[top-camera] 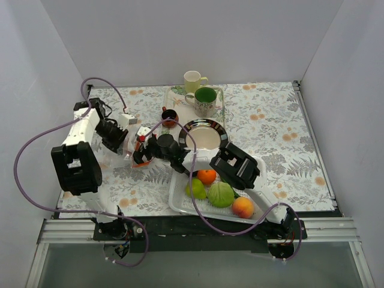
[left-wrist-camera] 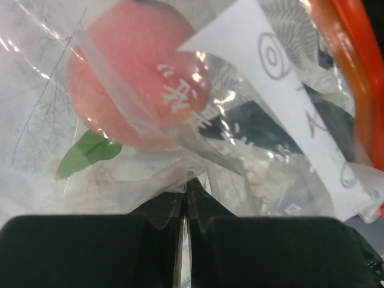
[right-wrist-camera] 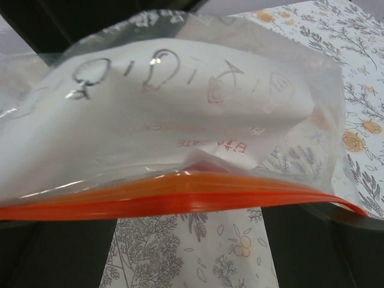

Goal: Open the zip-top bag and remove the fake food

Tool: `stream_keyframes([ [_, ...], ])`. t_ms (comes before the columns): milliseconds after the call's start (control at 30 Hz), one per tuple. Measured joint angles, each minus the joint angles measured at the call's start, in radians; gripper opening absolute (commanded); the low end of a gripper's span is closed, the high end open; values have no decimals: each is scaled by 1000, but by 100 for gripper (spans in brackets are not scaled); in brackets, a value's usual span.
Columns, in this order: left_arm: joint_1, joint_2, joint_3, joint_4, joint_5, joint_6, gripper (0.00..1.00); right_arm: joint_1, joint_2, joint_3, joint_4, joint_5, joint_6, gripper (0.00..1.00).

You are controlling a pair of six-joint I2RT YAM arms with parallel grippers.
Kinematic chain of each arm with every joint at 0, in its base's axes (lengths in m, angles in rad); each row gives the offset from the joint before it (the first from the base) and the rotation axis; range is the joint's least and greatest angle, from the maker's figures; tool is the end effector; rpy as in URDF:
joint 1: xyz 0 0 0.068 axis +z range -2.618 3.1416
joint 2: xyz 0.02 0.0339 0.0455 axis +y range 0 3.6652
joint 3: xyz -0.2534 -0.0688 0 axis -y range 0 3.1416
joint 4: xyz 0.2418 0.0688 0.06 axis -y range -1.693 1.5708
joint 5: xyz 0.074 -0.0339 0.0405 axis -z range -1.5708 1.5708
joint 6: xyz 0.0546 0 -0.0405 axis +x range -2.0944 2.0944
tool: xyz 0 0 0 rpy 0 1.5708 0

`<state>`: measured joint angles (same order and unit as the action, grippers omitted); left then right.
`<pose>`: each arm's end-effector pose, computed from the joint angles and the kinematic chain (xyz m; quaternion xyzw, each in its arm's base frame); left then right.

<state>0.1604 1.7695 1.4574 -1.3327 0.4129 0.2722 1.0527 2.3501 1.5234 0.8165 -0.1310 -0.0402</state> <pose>0.3089 0.0278 0.2211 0.0471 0.9770 -0.2078 0.0086 0.2583 0.4676 0.1552 -0.4079 0.5820 0.3811 0.5914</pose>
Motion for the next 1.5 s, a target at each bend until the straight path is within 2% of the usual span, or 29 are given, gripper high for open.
stream_keyframes([
  [233, -43, -174, -53, -6, -16, 69, 0, 22, 0, 5, 0, 33, -25, 98],
  [500, -74, -278, 99, 3, -22, 100, 0, 31, -37, -87, 24, 98, -61, 98],
  [700, -113, -395, -13, -11, -84, 114, 0, 31, -81, -115, 41, 105, -69, 98],
  [733, -114, -391, -23, -14, -92, 113, 0, 31, -82, -115, 41, 103, -69, 95],
  [767, -114, -384, -27, -14, -97, 113, 0, 31, -82, -115, 40, 102, -69, 83],
  [833, -114, -365, -29, -14, -109, 108, 0, 31, -82, -116, 32, 94, -69, 65],
  [867, -113, -357, -29, -13, -115, 104, 0, 31, -83, -116, 23, 90, -68, 39],
  [933, -113, -345, -29, -8, -127, 93, 0, 31, -84, -115, -1, 78, -75, 22],
  [967, -113, -339, -30, 2, -134, 87, 0, 31, -85, -116, -14, 73, -72, 17],
  [1167, -109, -333, -95, 120, -195, 57, 0, 31, -134, -174, -63, 66, -77, 14],
  [1333, -96, -322, -245, 319, -291, 24, 0, 31, -199, -207, -89, 38, -79, 12],
  [1500, -56, -153, -288, 473, -396, -47, 0, 31, -301, -210, -175, -22, -77, 7],
])
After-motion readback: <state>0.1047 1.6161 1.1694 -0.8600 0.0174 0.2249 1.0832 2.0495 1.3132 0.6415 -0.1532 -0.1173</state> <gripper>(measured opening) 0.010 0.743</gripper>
